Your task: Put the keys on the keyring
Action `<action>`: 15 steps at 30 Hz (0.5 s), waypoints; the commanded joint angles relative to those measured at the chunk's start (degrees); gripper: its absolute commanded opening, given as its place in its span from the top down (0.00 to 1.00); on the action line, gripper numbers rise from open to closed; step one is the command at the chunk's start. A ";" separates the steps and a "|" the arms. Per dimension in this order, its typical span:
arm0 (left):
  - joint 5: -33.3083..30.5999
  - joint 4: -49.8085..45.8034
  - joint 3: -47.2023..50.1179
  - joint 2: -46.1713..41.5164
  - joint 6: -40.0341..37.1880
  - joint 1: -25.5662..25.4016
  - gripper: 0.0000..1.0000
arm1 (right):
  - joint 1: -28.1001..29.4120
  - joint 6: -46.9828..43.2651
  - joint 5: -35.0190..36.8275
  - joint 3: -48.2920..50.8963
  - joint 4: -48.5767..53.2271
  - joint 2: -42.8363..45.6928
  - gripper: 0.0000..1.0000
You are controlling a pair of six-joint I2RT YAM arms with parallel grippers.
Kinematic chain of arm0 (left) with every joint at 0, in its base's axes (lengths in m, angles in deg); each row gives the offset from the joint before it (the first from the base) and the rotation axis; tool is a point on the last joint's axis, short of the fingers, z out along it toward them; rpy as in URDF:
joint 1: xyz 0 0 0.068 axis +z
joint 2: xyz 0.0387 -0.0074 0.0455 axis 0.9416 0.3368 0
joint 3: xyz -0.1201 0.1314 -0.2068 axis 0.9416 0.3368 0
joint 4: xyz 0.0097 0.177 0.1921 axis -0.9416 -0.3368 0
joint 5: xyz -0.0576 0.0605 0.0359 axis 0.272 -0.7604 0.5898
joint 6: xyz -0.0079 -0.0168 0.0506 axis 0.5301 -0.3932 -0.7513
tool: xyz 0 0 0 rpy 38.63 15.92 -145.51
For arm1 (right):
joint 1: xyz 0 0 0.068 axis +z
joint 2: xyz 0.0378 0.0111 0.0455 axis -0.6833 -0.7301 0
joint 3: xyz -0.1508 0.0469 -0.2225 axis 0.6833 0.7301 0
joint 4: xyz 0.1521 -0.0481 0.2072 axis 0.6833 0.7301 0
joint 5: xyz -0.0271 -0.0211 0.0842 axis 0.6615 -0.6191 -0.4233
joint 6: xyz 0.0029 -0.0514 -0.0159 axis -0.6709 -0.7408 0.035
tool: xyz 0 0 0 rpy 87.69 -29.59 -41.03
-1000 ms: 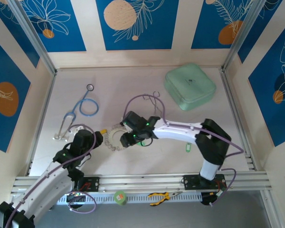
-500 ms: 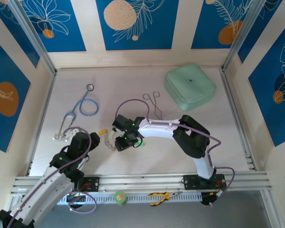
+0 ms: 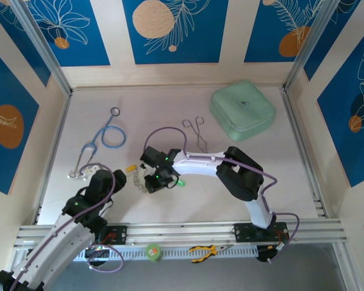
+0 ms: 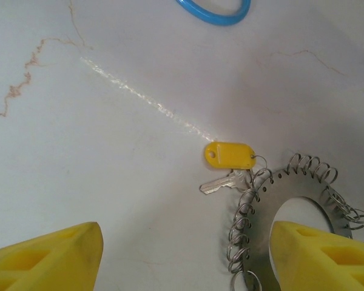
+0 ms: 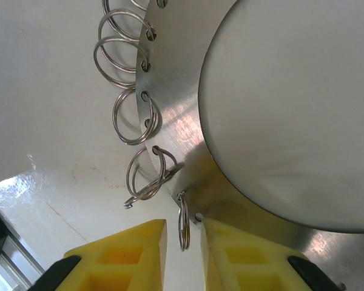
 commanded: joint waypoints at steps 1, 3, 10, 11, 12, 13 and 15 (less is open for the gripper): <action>-2.18 -3.03 -0.90 -0.67 1.05 -0.32 0.28 | 0.48 -0.77 -1.62 -2.29 1.31 -1.69 0.78; -2.46 -3.48 -1.25 -0.84 0.82 -0.33 0.28 | 0.46 -0.88 -1.81 -2.64 1.45 -1.89 0.81; -2.71 -3.63 -2.11 -1.10 -0.38 -0.33 0.28 | 0.49 -1.37 -1.20 -2.47 1.71 -1.26 1.00; -2.84 -3.41 -2.38 -1.18 -1.14 -0.33 0.28 | 0.47 -1.54 -0.46 -2.06 1.60 -0.48 1.00; -2.93 -3.00 -2.58 -1.21 -2.09 -0.29 0.28 | 0.49 -1.60 0.64 -1.65 1.62 0.47 1.00; -2.97 -2.41 -2.79 -1.14 -3.18 -0.36 0.28 | 0.44 -1.78 1.81 -1.11 1.43 1.67 1.00; -2.63 0.31 -3.27 -1.11 -6.83 -0.33 0.28 | 0.47 -2.73 4.48 1.32 0.19 5.06 1.00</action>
